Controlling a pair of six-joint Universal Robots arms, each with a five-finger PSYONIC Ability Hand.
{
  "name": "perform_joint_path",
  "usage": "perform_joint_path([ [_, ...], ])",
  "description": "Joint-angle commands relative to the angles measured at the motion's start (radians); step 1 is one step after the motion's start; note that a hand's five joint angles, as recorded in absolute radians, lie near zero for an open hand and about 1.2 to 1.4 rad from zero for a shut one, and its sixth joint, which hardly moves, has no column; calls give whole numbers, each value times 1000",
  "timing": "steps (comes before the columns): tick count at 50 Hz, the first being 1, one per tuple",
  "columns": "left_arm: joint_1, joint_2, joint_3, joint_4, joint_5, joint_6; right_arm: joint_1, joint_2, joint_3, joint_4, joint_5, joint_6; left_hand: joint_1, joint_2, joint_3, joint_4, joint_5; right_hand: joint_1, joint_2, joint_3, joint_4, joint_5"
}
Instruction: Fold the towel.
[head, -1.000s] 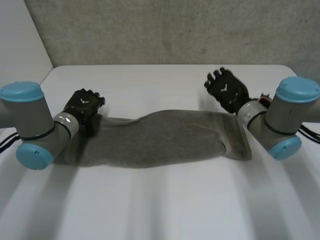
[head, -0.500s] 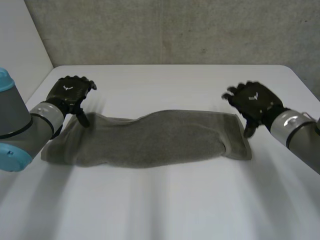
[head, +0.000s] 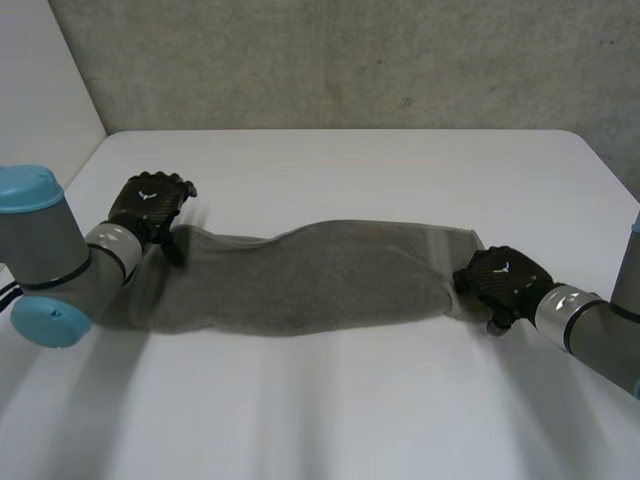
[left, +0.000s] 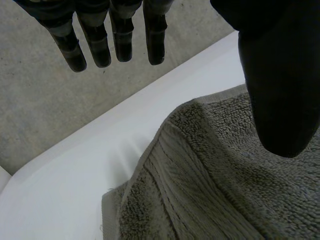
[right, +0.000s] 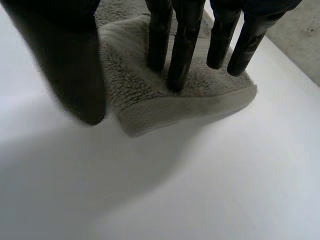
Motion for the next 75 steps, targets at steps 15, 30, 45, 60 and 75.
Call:
perform_joint_path([
  [15,4,70,-41,-4,0,-13,-155,-69,-7,-75,-3,-77,-38,-32,-49,-55,-7,566,555,-53,-70,557],
  [30,12,104,-71,-4,0,-15,-261,-186,-150,-78,-34,-367,-41,-35,-49,-55,-10,566,555,-53,-70,557],
  [45,12,164,-77,-1,-1,-99,485,-73,-232,-305,-17,-362,-41,-35,-49,-55,-10,566,555,-53,-70,557],
  [60,-5,188,-101,-2,0,-123,656,172,-308,-301,61,-439,-41,-35,-49,-55,-10,-656,-667,-53,-70,-665],
  [75,-197,182,-19,7,-1,-238,270,-204,29,-241,79,198,-35,-29,-49,-55,-4,-656,-667,-53,-70,-665],
])
